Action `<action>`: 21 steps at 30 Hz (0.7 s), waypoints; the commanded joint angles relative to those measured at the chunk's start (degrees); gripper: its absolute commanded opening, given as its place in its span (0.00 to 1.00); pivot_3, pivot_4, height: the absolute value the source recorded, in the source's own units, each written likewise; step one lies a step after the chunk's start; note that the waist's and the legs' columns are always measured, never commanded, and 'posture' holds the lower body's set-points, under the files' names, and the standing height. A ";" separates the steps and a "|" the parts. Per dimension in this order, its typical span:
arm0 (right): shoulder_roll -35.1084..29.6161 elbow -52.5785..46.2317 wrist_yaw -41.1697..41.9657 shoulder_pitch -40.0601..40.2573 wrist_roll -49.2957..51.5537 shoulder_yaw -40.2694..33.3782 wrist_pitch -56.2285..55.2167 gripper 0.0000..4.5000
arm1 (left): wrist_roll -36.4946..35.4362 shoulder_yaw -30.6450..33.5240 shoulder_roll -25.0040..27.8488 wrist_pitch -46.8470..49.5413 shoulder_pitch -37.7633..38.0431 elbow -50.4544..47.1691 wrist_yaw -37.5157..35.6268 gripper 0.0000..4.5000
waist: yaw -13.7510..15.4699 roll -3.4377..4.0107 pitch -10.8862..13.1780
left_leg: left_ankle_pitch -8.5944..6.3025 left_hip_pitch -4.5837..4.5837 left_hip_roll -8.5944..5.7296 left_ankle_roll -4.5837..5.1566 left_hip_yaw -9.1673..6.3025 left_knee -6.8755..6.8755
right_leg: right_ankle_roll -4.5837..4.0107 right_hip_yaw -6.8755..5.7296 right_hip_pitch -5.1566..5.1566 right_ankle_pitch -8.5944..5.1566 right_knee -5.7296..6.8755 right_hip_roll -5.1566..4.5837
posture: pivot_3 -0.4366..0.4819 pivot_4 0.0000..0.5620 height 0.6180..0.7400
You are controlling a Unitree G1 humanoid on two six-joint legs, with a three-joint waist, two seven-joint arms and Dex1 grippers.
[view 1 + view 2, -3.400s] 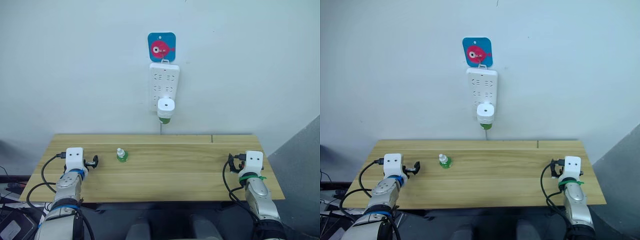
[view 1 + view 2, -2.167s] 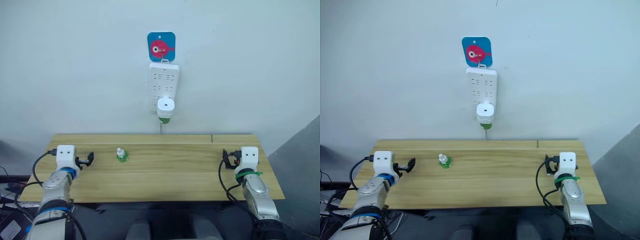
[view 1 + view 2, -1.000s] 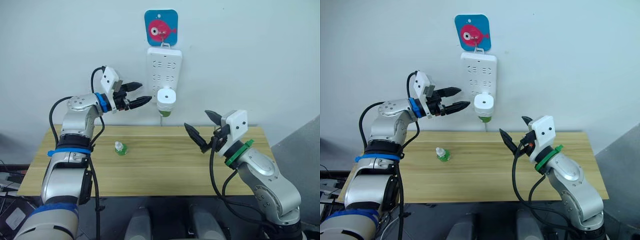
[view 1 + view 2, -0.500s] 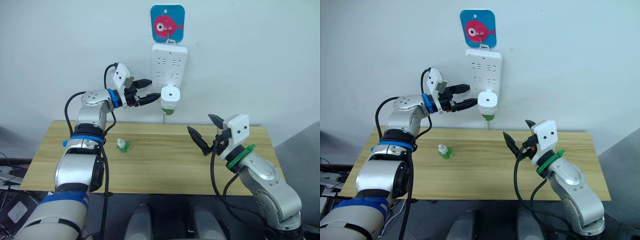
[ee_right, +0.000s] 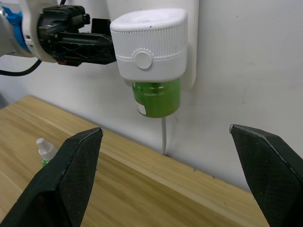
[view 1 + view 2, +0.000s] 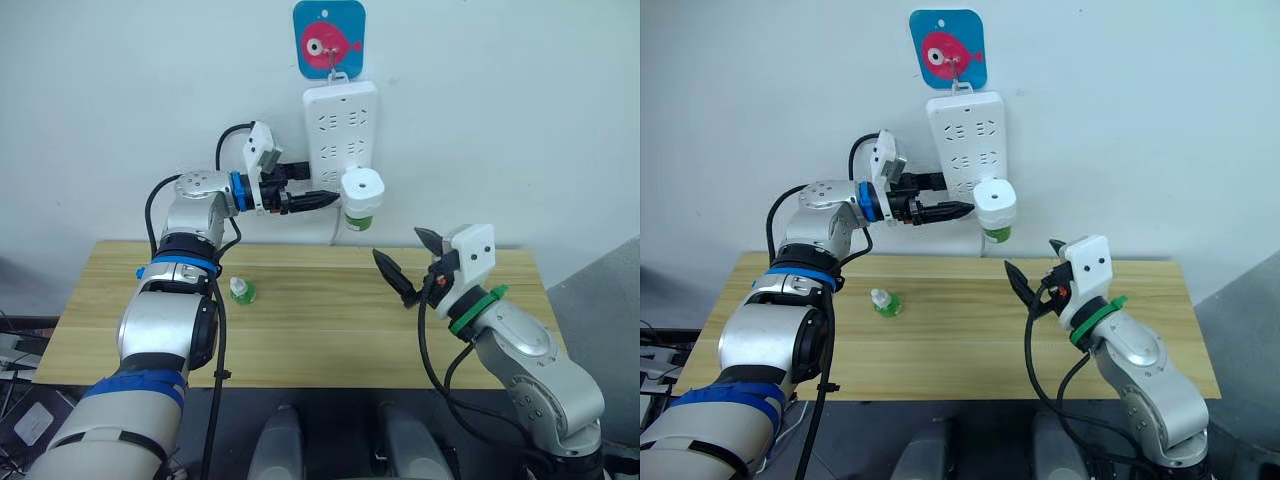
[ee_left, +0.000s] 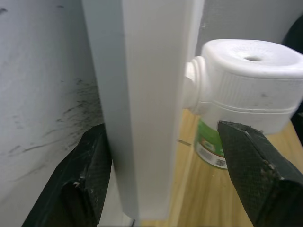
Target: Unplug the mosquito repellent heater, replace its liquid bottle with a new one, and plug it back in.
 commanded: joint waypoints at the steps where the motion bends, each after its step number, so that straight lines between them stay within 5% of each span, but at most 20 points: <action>1: 1.12 -3.46 -2.14 -1.44 0.76 -0.95 1.27 1.00 | -0.92 1.03 0.34 1.45 -1.67 -1.02 -1.22 0.56 | -0.01 0.00 0.00 | 0.00 0.00 0.00 0.00 -0.01 0.00 | 0.00 0.00 0.00 0.00 0.00 0.00 | 0.39 0.48 1.00; 5: 2.64 -4.02 -4.41 -3.21 0.28 0.39 3.77 1.00 | -0.97 1.64 0.18 2.03 -2.08 -0.73 -0.78 0.30 | -0.13 0.02 0.03 | 0.00 0.00 0.01 0.00 -0.03 -0.01 | 0.00 -0.04 -0.01 0.00 0.02 0.02 | 0.39 0.48 1.00; 21: 12.77 5.99 -13.63 -20.88 -5.25 4.64 9.20 1.00 | -0.05 1.42 -0.87 0.51 -1.61 -0.42 0.54 0.29 | -0.28 0.05 0.28 | 0.01 -0.21 0.02 0.00 -0.27 0.01 | -0.01 0.03 -0.28 0.01 0.06 0.00 | 0.38 0.51 1.00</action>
